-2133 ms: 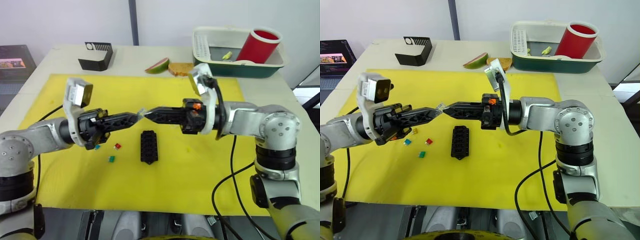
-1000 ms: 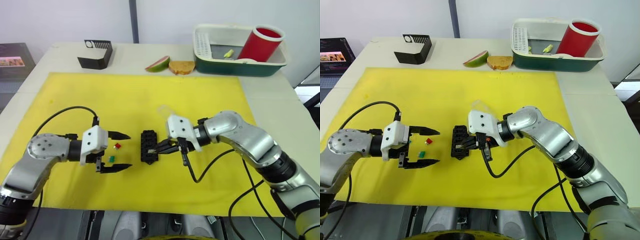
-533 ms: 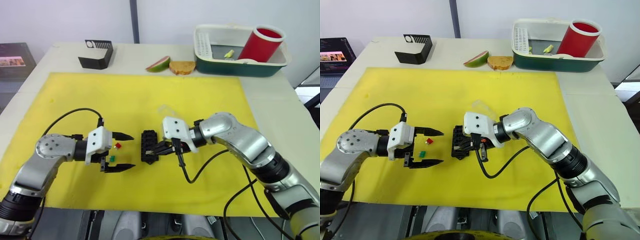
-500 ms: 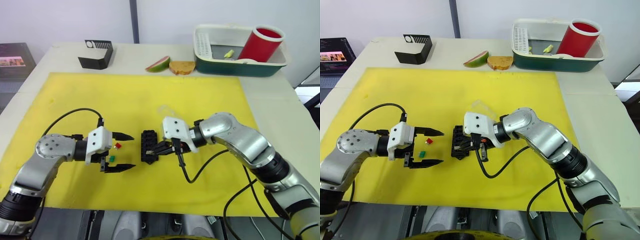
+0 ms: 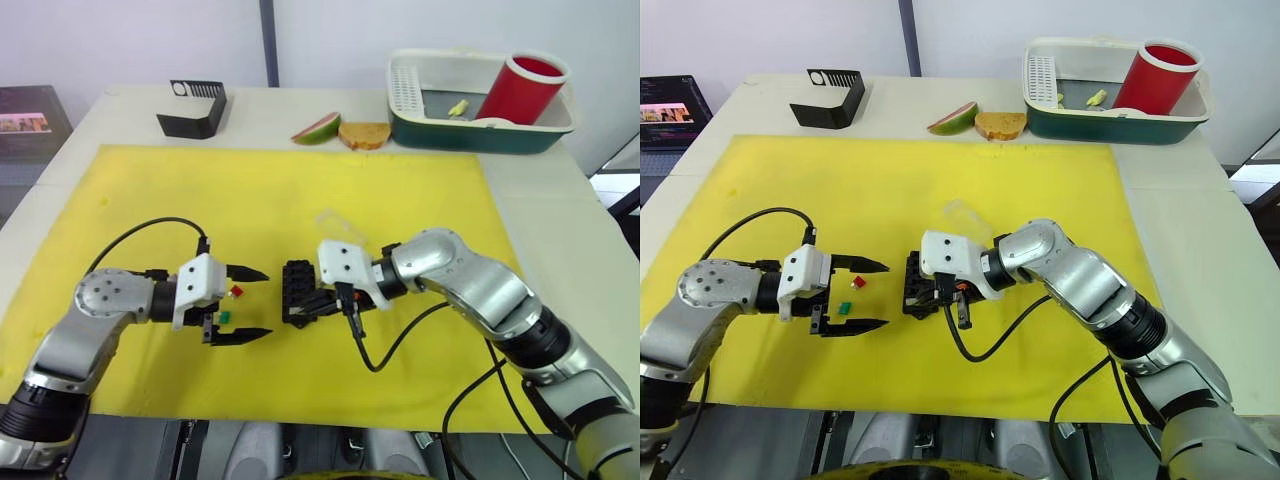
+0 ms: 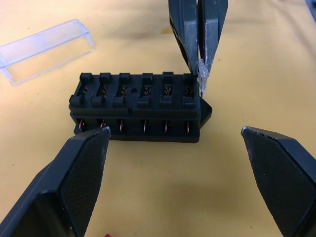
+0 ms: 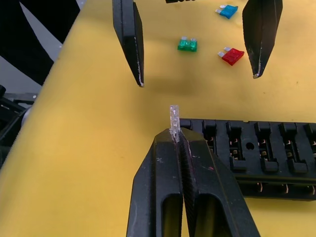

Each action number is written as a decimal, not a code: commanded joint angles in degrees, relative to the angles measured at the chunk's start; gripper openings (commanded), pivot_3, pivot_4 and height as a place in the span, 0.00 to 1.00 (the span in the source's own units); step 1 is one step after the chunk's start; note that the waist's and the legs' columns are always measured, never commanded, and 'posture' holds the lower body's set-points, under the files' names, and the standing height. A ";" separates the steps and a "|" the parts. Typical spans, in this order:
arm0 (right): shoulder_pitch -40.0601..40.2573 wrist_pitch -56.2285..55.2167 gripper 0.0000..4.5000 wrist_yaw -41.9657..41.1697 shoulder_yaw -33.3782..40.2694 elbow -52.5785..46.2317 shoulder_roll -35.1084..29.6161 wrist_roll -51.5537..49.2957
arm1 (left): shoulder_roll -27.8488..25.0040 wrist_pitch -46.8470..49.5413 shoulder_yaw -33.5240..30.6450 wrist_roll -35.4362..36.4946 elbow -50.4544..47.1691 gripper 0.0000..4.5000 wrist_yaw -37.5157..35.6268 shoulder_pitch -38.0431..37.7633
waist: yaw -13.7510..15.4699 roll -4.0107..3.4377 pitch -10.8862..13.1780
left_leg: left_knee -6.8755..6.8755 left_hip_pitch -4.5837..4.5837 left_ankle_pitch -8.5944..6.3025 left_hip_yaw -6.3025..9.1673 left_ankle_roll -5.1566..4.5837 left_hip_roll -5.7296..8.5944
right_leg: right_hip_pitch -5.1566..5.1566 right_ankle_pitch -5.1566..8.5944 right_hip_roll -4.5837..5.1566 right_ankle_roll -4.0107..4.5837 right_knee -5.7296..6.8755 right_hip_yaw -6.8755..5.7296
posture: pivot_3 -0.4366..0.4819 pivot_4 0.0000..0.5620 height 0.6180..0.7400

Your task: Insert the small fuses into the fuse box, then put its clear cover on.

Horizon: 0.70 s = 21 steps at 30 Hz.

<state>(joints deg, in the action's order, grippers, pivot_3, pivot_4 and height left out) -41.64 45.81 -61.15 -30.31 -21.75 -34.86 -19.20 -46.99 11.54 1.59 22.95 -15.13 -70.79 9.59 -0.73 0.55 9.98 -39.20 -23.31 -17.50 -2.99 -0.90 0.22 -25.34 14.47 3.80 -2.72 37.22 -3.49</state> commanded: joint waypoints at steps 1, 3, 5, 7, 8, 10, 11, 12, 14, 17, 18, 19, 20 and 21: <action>-1.12 -1.20 0.00 -0.52 0.49 -0.92 -0.05 0.86 | 0.30 -1.10 0.26 -0.39 -0.95 0.99 0.22 0.54 | 0.00 0.00 0.00 | -0.01 0.00 0.00 0.00 0.00 0.00 | 0.00 0.00 0.00 0.00 0.00 0.00 | 0.48 0.27 1.00; -1.08 -1.43 0.00 -0.59 0.64 -0.75 -0.02 1.15 | 0.36 -1.04 0.21 -0.39 -1.06 0.99 0.28 0.48 | 0.01 0.00 0.00 | -0.01 0.00 0.00 0.00 0.00 0.00 | 0.00 0.00 -0.01 0.00 0.01 0.00 | 0.48 0.27 1.00; -1.31 -1.46 0.00 -0.75 0.96 -0.54 0.02 1.21 | 0.42 -0.99 0.17 -0.39 -1.11 0.99 0.29 0.41 | -0.01 0.00 0.00 | -0.02 0.00 0.00 0.00 0.00 0.00 | 0.01 -0.01 -0.02 -0.01 0.01 -0.01 | 0.48 0.27 1.00; -1.63 -1.37 0.00 -0.86 1.30 -0.37 0.07 1.18 | 0.43 -1.02 0.13 -0.43 -1.08 0.99 0.21 0.35 | 0.01 0.01 0.00 | -0.02 0.00 0.00 0.00 0.00 0.00 | 0.01 -0.01 -0.03 -0.01 0.01 0.00 | 0.48 0.27 1.00; -1.73 -1.32 0.00 -0.87 1.36 -0.32 0.08 1.22 | 0.46 -1.09 0.13 -0.47 -1.03 0.99 0.17 0.31 | 0.00 0.01 0.00 | -0.02 0.00 0.00 0.00 0.00 0.00 | 0.01 -0.01 -0.03 -0.01 0.02 -0.01 | 0.48 0.27 1.00; -1.74 -1.28 0.00 -0.81 1.28 -0.27 0.02 1.46 | 0.58 -1.34 0.21 -0.66 -0.83 0.99 0.14 0.31 | 0.00 0.01 0.00 | -0.03 0.00 0.00 0.00 0.00 0.00 | 0.01 -0.01 -0.04 -0.02 0.02 -0.01 | 0.48 0.27 1.00; -1.76 -1.28 0.00 -0.82 1.18 -0.20 -0.04 1.59 | 0.65 -1.43 0.27 -0.75 -0.72 0.99 0.13 0.38 | 0.00 0.01 0.00 | -0.03 0.00 0.00 0.00 0.00 0.00 | 0.02 -0.01 -0.04 -0.02 0.02 -0.01 | 0.48 0.27 1.00; -1.73 -1.22 0.00 -0.84 1.07 -0.12 -0.09 1.65 | 0.78 -1.50 0.34 -0.82 -0.60 0.99 0.17 0.54 | 0.01 0.01 -0.01 | -0.03 0.00 0.00 0.00 0.00 0.00 | 0.02 -0.02 -0.05 -0.03 0.02 -0.01 | 0.48 0.27 1.00; -1.55 -1.34 0.00 -0.67 0.69 0.20 -0.07 2.04 | 1.04 -1.60 0.43 -0.89 -0.49 0.99 0.22 0.78 | 0.02 0.01 -0.01 | -0.03 0.00 0.00 0.00 0.00 0.00 | 0.02 -0.02 -0.06 -0.03 0.02 -0.01 | 0.48 0.27 1.00; -1.23 -1.64 0.00 -0.76 0.21 0.44 -0.07 2.68 | 1.23 -1.79 0.45 -1.16 -0.43 0.99 0.12 0.69 | 0.02 0.03 -0.02 | -0.05 0.00 0.00 0.00 0.00 0.00 | 0.03 -0.02 -0.07 -0.04 0.02 -0.01 | 0.48 0.27 1.00; -1.15 -1.59 0.00 -0.87 0.14 0.46 -0.07 2.80 | 1.29 -1.90 0.48 -1.23 -0.37 0.99 0.12 0.70 | 0.02 0.03 -0.02 | -0.05 0.00 0.00 0.00 0.00 0.00 | 0.03 -0.03 -0.07 -0.05 0.02 -0.01 | 0.48 0.27 1.00; -1.01 -1.69 0.00 -0.99 -0.01 0.52 -0.19 3.01 | 1.39 -1.92 0.52 -1.29 -0.30 0.99 0.21 0.77 | 0.02 0.03 -0.02 | -0.05 0.00 0.00 0.00 0.00 0.00 | 0.03 -0.03 -0.08 -0.05 0.02 -0.01 | 0.48 0.27 1.00; -0.88 -1.76 0.00 -1.07 -0.10 0.60 -0.28 3.18 | 1.51 -1.86 0.56 -1.32 -0.23 0.99 0.37 0.87 | 0.03 0.03 -0.02 | -0.05 0.00 0.00 0.00 0.00 0.00 | 0.03 -0.03 -0.08 -0.05 0.03 -0.01 | 0.48 0.27 1.00; -0.74 -1.77 0.00 -1.17 -0.18 0.66 -0.36 3.33 | 1.62 -1.87 0.64 -1.37 -0.15 0.99 0.52 0.96 | 0.03 0.03 -0.02 | -0.05 0.00 0.01 0.00 -0.01 0.00 | 0.03 -0.03 -0.08 -0.05 0.03 -0.01 | 0.48 0.27 1.00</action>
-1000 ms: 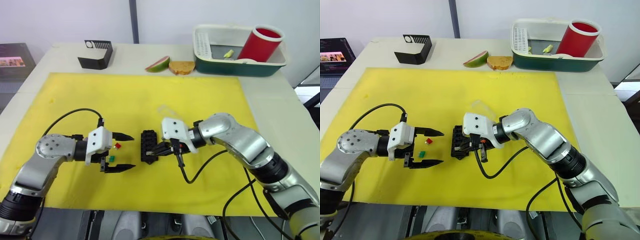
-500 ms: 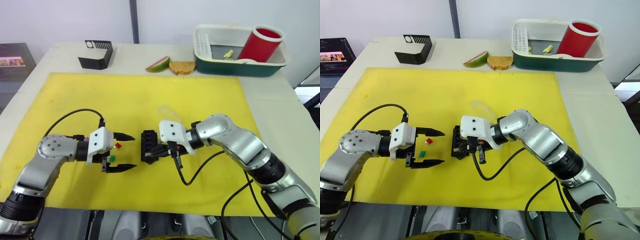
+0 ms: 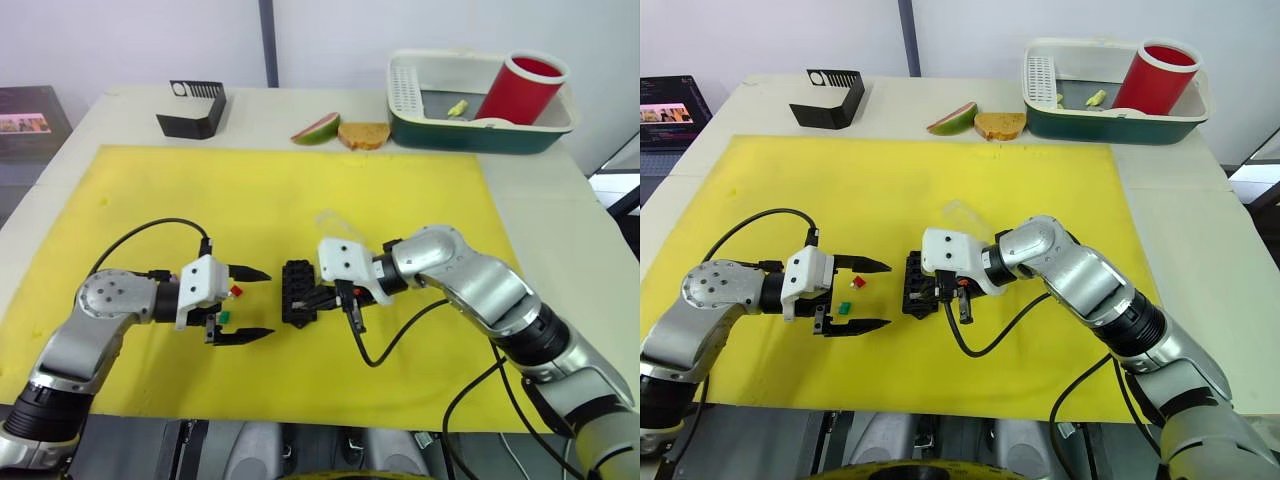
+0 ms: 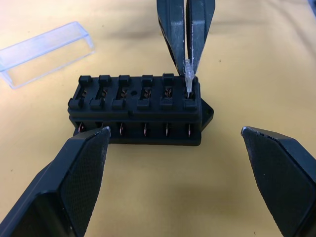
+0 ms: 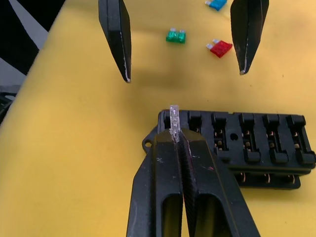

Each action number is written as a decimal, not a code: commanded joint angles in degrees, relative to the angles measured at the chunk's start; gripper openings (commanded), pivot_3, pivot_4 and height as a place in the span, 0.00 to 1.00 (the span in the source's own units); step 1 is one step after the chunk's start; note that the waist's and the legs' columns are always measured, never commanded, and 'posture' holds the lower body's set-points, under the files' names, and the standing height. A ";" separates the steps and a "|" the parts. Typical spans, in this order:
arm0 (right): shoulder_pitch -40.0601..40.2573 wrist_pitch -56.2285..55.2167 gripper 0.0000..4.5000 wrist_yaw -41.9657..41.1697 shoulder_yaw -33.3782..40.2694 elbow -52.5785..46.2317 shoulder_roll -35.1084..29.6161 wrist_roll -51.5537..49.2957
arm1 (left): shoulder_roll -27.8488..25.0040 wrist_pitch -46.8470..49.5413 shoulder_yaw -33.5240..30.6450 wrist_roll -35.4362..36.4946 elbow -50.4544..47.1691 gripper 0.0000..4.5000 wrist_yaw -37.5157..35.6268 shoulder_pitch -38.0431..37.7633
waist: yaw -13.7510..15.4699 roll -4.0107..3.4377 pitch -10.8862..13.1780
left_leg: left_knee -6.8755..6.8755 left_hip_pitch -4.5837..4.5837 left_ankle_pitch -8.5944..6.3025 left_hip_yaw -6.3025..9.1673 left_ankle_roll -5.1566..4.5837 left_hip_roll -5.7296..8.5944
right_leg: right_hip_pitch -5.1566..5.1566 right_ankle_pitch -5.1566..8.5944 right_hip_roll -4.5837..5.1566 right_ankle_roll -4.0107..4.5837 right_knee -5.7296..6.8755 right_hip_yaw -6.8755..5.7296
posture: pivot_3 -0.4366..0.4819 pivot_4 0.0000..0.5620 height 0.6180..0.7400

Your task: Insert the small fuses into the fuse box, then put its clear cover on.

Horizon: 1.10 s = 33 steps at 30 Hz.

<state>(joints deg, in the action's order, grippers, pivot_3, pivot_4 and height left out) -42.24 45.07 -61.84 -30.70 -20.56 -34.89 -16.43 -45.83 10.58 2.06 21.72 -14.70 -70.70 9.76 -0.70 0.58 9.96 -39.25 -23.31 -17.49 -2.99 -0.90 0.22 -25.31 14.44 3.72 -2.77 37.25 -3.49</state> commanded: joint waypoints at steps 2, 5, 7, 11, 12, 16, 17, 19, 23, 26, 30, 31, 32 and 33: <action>0.01 -1.05 0.00 -0.66 0.18 -0.50 -0.35 0.81 | 0.61 -0.92 0.32 -0.24 -0.52 0.99 0.58 0.85 | 0.01 0.01 0.00 | 0.00 0.00 0.00 0.00 0.00 0.00 | 0.01 0.00 0.00 0.00 0.00 0.00 | 0.48 0.27 1.00; 0.03 -0.95 0.00 -0.83 0.23 -0.57 -0.23 0.97 | 0.89 -0.96 0.70 -0.45 -0.33 0.99 0.87 1.02 | 0.01 0.01 0.00 | -0.01 0.00 0.00 0.00 0.00 0.00 | 0.01 0.00 -0.01 -0.01 0.01 0.00 | 0.48 0.27 1.00; -0.07 -0.84 0.00 -0.91 0.26 -0.61 -0.15 0.92 | 1.09 -0.97 0.93 -0.58 -0.06 0.99 1.07 1.30 | 0.01 0.01 -0.01 | -0.01 0.00 0.00 0.00 0.00 0.00 | 0.01 0.00 -0.02 -0.01 0.01 0.00 | 0.48 0.27 1.00; -0.50 -0.08 0.00 -1.31 0.51 -1.18 -0.03 0.27 | 1.71 -1.22 1.41 -1.05 1.25 0.99 1.41 2.32 | 0.03 0.01 -0.01 | -0.03 0.01 0.00 0.00 0.00 0.00 | 0.02 -0.01 -0.03 -0.01 0.02 0.00 | 0.48 0.27 1.00; -0.55 0.18 0.00 -1.42 0.64 -1.42 -0.01 0.04 | 1.87 -1.28 1.47 -1.19 1.54 0.99 1.51 2.55 | 0.04 0.02 -0.01 | -0.03 0.01 0.00 0.00 0.00 0.00 | 0.02 -0.01 -0.04 -0.01 0.02 0.00 | 0.48 0.27 1.00; -0.63 0.80 0.00 -1.56 0.79 -1.80 0.02 -0.04 | 2.19 -1.27 1.55 -1.29 1.87 0.99 1.56 2.89 | 0.04 0.02 -0.01 | -0.05 0.01 0.00 0.00 0.00 0.00 | 0.03 -0.01 -0.04 -0.02 0.03 0.00 | 0.48 0.27 1.00; -0.61 0.94 0.00 -1.48 0.70 -1.81 0.02 0.11 | 2.26 -1.25 1.58 -1.32 1.89 0.99 1.55 2.94 | 0.03 0.02 -0.01 | -0.05 0.01 0.00 0.00 0.00 0.00 | 0.03 -0.01 -0.04 -0.02 0.04 0.00 | 0.48 0.27 1.00; -0.54 0.94 0.00 -1.29 0.46 -1.76 -0.04 0.53 | 2.46 -1.17 1.71 -1.40 1.86 0.99 1.56 3.00 | 0.03 0.02 -0.01 | -0.06 0.01 0.00 0.00 0.00 0.00 | 0.03 -0.01 -0.04 -0.02 0.05 0.00 | 0.48 0.27 1.00; -0.50 0.78 0.00 -1.04 0.31 -1.62 -0.03 0.96 | 2.82 -1.17 1.98 -1.58 1.81 0.99 1.58 3.02 | 0.03 0.02 -0.01 | -0.08 0.01 0.00 0.00 0.00 0.00 | 0.03 -0.01 -0.04 -0.02 0.06 0.00 | 0.48 0.27 1.00; -0.60 0.69 0.00 -0.84 0.34 -1.46 0.00 1.13 | 2.99 -1.18 2.03 -1.72 1.87 0.99 1.40 3.17 | 0.03 0.02 -0.01 | -0.08 0.01 0.00 0.00 0.00 0.00 | 0.04 -0.01 -0.05 -0.03 0.06 0.00 | 0.48 0.27 1.00; -0.79 0.83 0.00 -0.81 0.24 -1.42 -0.06 1.24 | 3.36 -1.25 2.18 -2.04 1.90 0.99 1.41 3.31 | 0.04 0.02 -0.01 | -0.09 0.01 0.00 0.00 0.00 0.00 | 0.04 -0.01 -0.05 -0.03 0.06 0.00 | 0.48 0.27 1.00; -0.84 0.94 0.00 -0.84 0.21 -1.43 -0.10 1.29 | 3.45 -1.22 2.22 -2.10 1.85 0.99 1.43 3.32 | 0.04 0.02 -0.01 | -0.10 0.01 0.00 -0.01 0.00 0.00 | 0.04 -0.01 -0.05 -0.03 0.06 0.00 | 0.48 0.27 1.00; -0.91 1.02 0.00 -0.91 0.11 -1.44 -0.18 1.45 | 3.56 -1.18 2.26 -2.19 1.78 0.99 1.49 3.33 | 0.04 0.02 -0.02 | -0.10 0.01 0.00 0.00 0.00 0.00 | 0.04 -0.01 -0.05 -0.03 0.07 0.00 | 0.48 0.27 1.00; -0.98 1.13 0.00 -0.95 -0.02 -1.45 -0.26 1.62 | 3.66 -1.17 2.29 -2.27 1.71 0.99 1.53 3.31 | 0.04 0.02 -0.02 | -0.10 0.01 0.00 0.00 0.00 0.00 | 0.04 -0.01 -0.05 -0.03 0.07 0.00 | 0.48 0.27 1.00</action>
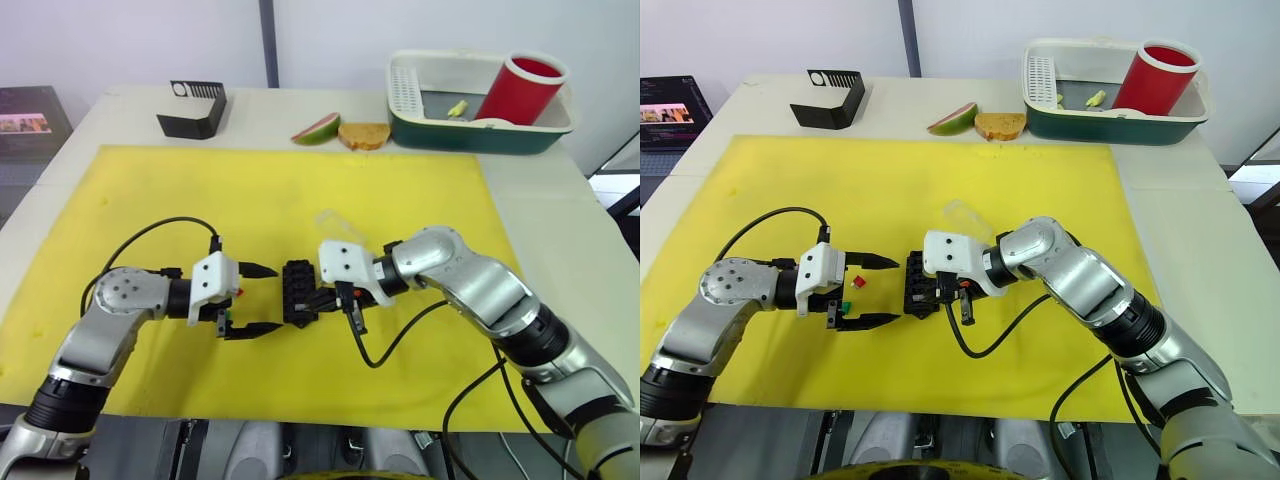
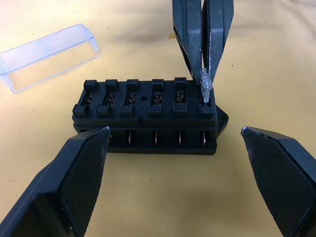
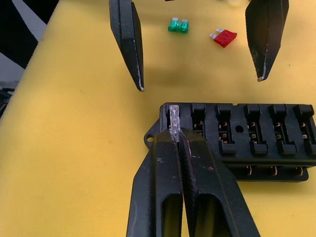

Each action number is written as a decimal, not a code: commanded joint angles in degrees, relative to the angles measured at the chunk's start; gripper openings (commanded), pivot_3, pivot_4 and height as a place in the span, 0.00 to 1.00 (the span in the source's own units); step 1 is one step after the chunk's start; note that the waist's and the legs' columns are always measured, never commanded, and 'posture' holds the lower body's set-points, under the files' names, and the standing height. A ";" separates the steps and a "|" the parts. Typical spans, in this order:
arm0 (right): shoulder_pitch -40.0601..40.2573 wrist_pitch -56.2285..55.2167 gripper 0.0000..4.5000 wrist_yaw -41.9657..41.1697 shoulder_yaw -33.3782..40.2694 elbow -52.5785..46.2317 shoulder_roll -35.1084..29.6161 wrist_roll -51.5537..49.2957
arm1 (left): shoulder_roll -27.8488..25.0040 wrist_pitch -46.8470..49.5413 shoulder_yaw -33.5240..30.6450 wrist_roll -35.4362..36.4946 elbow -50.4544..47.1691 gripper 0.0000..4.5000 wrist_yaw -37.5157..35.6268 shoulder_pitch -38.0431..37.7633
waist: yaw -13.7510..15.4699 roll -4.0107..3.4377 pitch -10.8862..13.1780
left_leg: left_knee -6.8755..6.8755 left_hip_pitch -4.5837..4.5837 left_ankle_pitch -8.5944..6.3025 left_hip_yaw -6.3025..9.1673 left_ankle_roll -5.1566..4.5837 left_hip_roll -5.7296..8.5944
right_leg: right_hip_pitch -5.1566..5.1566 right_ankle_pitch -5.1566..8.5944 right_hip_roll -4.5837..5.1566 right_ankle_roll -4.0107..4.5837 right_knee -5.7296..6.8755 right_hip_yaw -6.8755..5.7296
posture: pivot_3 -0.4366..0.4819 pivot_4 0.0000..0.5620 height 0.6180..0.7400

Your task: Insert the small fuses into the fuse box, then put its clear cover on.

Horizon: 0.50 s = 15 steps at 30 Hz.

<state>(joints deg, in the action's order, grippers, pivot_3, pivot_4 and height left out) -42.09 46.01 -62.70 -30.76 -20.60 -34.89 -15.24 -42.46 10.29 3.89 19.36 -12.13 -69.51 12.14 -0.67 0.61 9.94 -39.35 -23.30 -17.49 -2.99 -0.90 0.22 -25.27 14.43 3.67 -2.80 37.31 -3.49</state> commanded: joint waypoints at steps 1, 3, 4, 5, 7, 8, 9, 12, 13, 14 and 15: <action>-1.21 0.29 0.00 -0.17 -0.16 -1.45 -0.32 0.65 | 0.33 -0.92 0.48 0.00 -0.95 0.99 0.34 0.86 | 0.00 0.00 0.00 | 0.00 0.00 0.00 0.00 0.00 0.00 | 0.00 0.00 0.00 0.00 0.00 0.00 | 0.48 0.27 1.00; -1.37 0.44 0.00 -0.49 -0.49 -1.52 -0.39 0.90 | 0.41 -0.93 0.48 -0.15 -1.05 0.99 0.37 0.83 | 0.00 0.00 0.00 | -0.01 0.00 0.00 0.00 0.00 0.00 | 0.00 0.00 0.00 0.00 0.00 0.00 | 0.48 0.27 1.00; -1.46 0.50 0.00 -0.62 -0.66 -1.50 -0.41 1.01 | 0.45 -0.92 0.48 -0.19 -1.08 0.99 0.41 0.84 | 0.00 0.00 0.00 | -0.01 0.00 0.00 0.00 0.00 0.00 | 0.01 0.00 0.00 0.00 0.01 0.00 | 0.48 0.27 1.00; -1.57 0.51 0.00 -0.72 -0.84 -1.46 -0.43 1.15 | 0.48 -0.91 0.50 -0.22 -1.10 0.99 0.47 0.87 | 0.00 0.00 0.00 | -0.02 0.00 0.00 0.00 0.00 0.00 | 0.01 0.00 0.00 0.00 0.01 0.00 | 0.48 0.27 1.00; -1.80 0.43 0.00 -1.01 -1.24 -1.39 -0.52 1.46 | 0.50 -0.91 0.56 -0.23 -1.17 0.99 0.61 0.90 | 0.00 0.00 -0.01 | -0.03 0.00 0.00 0.00 0.00 0.00 | 0.01 0.00 0.00 0.00 0.01 0.00 | 0.48 0.27 1.00; -1.90 0.38 0.00 -1.20 -1.44 -1.37 -0.56 1.60 | 0.49 -0.91 0.59 -0.21 -1.21 0.99 0.72 0.91 | 0.00 0.00 -0.01 | -0.03 0.00 0.00 0.00 0.00 0.00 | 0.01 0.00 0.00 0.00 0.01 0.00 | 0.48 0.27 1.00; -1.98 0.32 0.00 -1.37 -1.61 -1.37 -0.60 1.73 | 0.47 -0.90 0.64 -0.17 -1.25 0.99 0.85 0.91 | -0.01 0.00 -0.01 | -0.03 0.00 0.00 0.00 0.00 0.00 | 0.01 0.00 0.00 0.00 0.01 0.00 | 0.48 0.27 1.00; -2.24 -0.14 0.00 -1.78 -2.09 -1.31 -0.68 2.24 | 0.39 -0.95 0.74 -0.09 -1.40 0.99 1.21 0.85 | -0.01 0.01 -0.01 | -0.04 0.01 0.00 0.00 0.00 0.00 | 0.02 0.00 0.00 0.00 0.02 0.00 | 0.48 0.27 1.00; -2.35 -0.39 0.00 -1.94 -2.27 -1.32 -0.78 2.46 | 0.37 -0.94 0.74 -0.06 -1.47 0.99 1.30 0.82 | -0.01 0.01 -0.01 | -0.04 0.01 0.00 0.00 0.00 0.00 | 0.02 0.00 0.00 0.00 0.02 0.00 | 0.48 0.27 1.00; -2.49 -0.69 0.00 -2.12 -2.42 -1.29 -0.86 2.66 | 0.36 -0.93 0.75 -0.04 -1.53 0.99 1.37 0.79 | -0.01 0.01 -0.01 | -0.04 0.01 0.00 0.00 0.00 0.00 | 0.02 0.00 0.00 0.00 0.02 0.00 | 0.48 0.27 1.00; -2.64 -0.98 0.00 -2.33 -2.53 -1.23 -0.91 2.80 | 0.36 -0.93 0.76 -0.03 -1.56 0.99 1.42 0.78 | -0.01 0.01 -0.01 | -0.05 0.01 0.00 0.00 0.00 0.00 | 0.02 0.00 0.00 0.00 0.02 0.00 | 0.48 0.27 1.00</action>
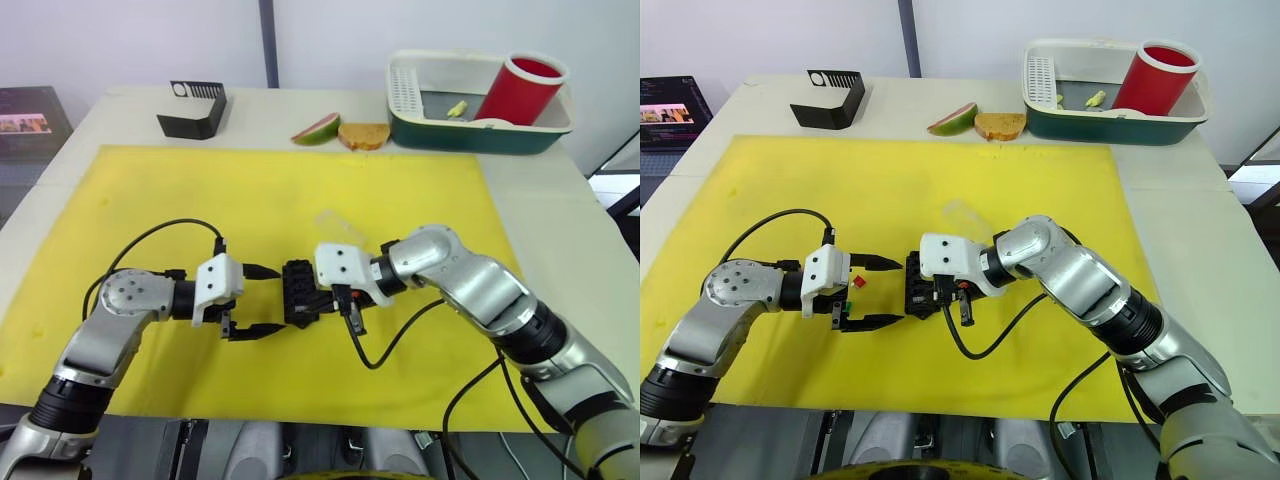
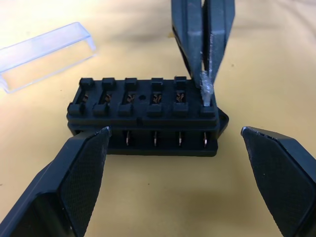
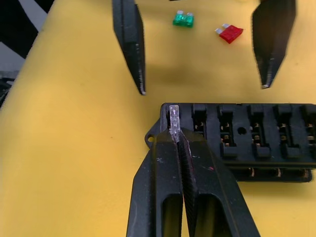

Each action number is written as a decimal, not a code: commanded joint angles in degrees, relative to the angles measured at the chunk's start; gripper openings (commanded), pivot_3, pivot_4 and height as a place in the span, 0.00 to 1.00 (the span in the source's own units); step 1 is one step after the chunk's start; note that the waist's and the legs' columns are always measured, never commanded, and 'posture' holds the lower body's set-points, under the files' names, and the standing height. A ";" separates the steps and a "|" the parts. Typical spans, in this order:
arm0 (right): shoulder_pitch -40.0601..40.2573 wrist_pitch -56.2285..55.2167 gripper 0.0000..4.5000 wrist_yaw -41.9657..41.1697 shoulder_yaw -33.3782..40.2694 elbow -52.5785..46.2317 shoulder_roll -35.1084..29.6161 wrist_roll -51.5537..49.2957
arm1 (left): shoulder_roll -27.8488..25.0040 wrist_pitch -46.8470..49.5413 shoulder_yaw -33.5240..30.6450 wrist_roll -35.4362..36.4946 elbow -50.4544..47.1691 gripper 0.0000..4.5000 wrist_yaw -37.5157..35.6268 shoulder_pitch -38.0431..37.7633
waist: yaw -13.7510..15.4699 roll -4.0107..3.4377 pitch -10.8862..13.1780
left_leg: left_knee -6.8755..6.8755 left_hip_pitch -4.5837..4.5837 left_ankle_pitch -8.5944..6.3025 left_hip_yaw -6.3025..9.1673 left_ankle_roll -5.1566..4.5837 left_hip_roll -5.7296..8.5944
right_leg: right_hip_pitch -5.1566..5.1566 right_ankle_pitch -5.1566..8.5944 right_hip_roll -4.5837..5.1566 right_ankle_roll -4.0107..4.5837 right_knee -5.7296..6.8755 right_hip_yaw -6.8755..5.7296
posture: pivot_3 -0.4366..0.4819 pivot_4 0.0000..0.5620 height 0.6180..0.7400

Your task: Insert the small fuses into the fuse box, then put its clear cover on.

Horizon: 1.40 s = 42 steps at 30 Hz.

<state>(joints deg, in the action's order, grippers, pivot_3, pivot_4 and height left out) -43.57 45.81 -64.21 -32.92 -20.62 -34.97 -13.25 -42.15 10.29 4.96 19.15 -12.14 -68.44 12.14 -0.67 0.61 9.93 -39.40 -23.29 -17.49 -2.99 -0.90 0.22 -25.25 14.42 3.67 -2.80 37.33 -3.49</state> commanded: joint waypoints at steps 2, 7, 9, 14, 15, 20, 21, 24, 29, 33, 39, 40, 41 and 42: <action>-1.33 -1.23 0.00 -1.17 -0.51 -1.16 -0.88 1.19 | 0.06 -0.93 -0.30 0.17 -1.53 0.99 0.43 0.81 | 0.00 0.00 0.00 | -0.01 0.00 0.00 0.00 0.00 0.00 | 0.00 0.00 0.00 0.00 0.01 0.00 | 0.48 0.27 1.00; -1.61 -1.09 0.00 -1.41 -0.47 -0.97 -0.42 1.76 | 0.16 -0.84 -0.21 0.22 -1.45 0.99 0.60 1.06 | 0.01 0.00 0.00 | -0.05 0.00 0.00 0.00 0.00 0.00 | 0.01 0.00 0.00 0.00 0.01 0.00 | 0.48 0.27 1.00; -1.67 -1.06 0.00 -1.29 -0.52 -0.77 -0.26 2.01 | 0.13 -0.83 -0.16 0.24 -1.43 0.99 0.56 1.07 | 0.01 0.00 0.00 | -0.07 0.00 0.00 0.00 0.00 0.00 | 0.02 0.00 0.00 0.00 0.02 0.00 | 0.48 0.27 1.00; -1.55 -0.94 0.00 -0.97 -0.42 -0.88 -0.10 2.46 | -0.02 -1.04 0.00 0.07 -1.05 0.99 0.35 1.18 | 0.00 0.00 0.00 | -0.13 0.00 0.00 0.01 -0.01 0.00 | 0.03 0.00 0.00 0.00 0.06 0.00 | 0.48 0.27 1.00; -1.54 -0.84 0.00 -0.95 -0.39 -0.93 -0.16 2.48 | -0.04 -1.05 0.03 0.06 -1.07 0.99 0.34 1.16 | 0.00 0.00 0.00 | -0.20 0.00 -0.01 0.01 -0.01 -0.01 | 0.03 0.00 0.00 -0.01 0.13 0.00 | 0.48 0.27 1.00; -1.57 -0.24 0.00 -0.99 0.11 -1.32 -0.10 1.97 | -0.08 -1.14 0.17 0.00 -1.01 0.99 0.34 1.27 | 0.00 0.00 0.00 | -0.30 -0.01 -0.01 0.02 -0.02 -0.01 | 0.06 0.00 -0.01 -0.01 0.17 0.00 | 0.48 0.27 1.00; -1.53 -0.20 0.00 -0.96 0.23 -1.39 -0.06 1.87 | -0.06 -1.13 0.18 0.01 -1.03 0.99 0.36 1.28 | 0.01 0.00 0.00 | -0.31 -0.01 -0.01 0.02 -0.02 -0.01 | 0.06 0.00 0.00 -0.01 0.18 0.00 | 0.48 0.27 1.00; -1.43 -0.08 0.00 -0.86 0.43 -1.45 0.01 1.68 | -0.02 -1.16 0.22 -0.02 -1.08 0.99 0.44 1.25 | 0.00 0.00 0.00 | -0.32 -0.01 -0.02 0.02 -0.02 -0.01 | 0.06 0.00 0.00 -0.01 0.18 0.00 | 0.48 0.27 1.00; -1.49 -0.02 0.00 -0.70 0.47 -1.39 0.09 1.74 | 0.07 -1.01 0.28 0.05 -1.15 0.99 0.57 1.38 | 0.01 0.00 0.00 | -0.34 -0.01 -0.02 0.03 -0.03 -0.01 | 0.07 0.00 0.00 -0.01 0.19 0.00 | 0.48 0.27 1.00; -1.65 -0.44 0.00 -0.69 0.54 -1.21 0.12 1.86 | 0.09 -0.92 0.28 0.06 -1.06 0.99 0.64 1.52 | 0.00 0.00 0.00 | -0.34 -0.01 -0.02 0.03 -0.03 -0.01 | 0.08 0.00 0.00 -0.01 0.19 0.00 | 0.48 0.27 1.00; -2.25 -0.10 0.15 -0.05 0.74 -0.72 0.67 1.92 | 0.10 -0.86 0.20 0.11 -0.94 1.00 0.80 1.63 | 0.00 0.00 0.00 | -0.35 -0.01 -0.02 0.03 -0.03 -0.01 | 0.08 0.00 0.00 -0.01 0.19 0.00 | 0.48 0.27 1.00; -2.30 -0.08 0.15 -0.05 0.77 -0.74 0.68 1.85 | 0.10 -0.87 0.18 0.12 -0.96 1.00 0.82 1.62 | 0.00 0.00 0.00 | -0.36 -0.01 -0.02 0.03 -0.03 -0.01 | 0.07 0.00 0.00 -0.01 0.20 0.00 | 0.48 0.27 1.00; -2.35 -0.21 0.15 -0.18 0.83 -0.68 0.63 1.76 | 0.15 -0.87 0.21 0.10 -0.90 1.00 0.86 1.69 | -0.01 0.00 0.00 | -0.36 -0.01 -0.02 0.03 -0.03 -0.01 | 0.07 0.00 0.00 -0.01 0.20 0.00 | 0.48 0.27 1.00; -2.40 -0.29 0.15 -0.27 0.88 -0.64 0.59 1.69 | 0.17 -0.86 0.23 0.08 -0.88 1.00 0.89 1.72 | 0.00 0.00 0.00 | -0.36 -0.01 -0.02 0.03 -0.03 -0.01 | 0.07 0.00 0.00 -0.01 0.20 0.00 | 0.48 0.27 1.00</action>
<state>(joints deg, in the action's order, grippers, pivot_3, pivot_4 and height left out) -44.87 45.88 -64.44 -33.21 -20.52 -34.75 -11.42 -42.14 10.19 5.56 19.13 -12.14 -67.89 13.29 -0.68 0.61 9.93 -39.76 -23.30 -17.51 -2.96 -0.93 0.21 -25.17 14.42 3.66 -2.81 37.53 -3.49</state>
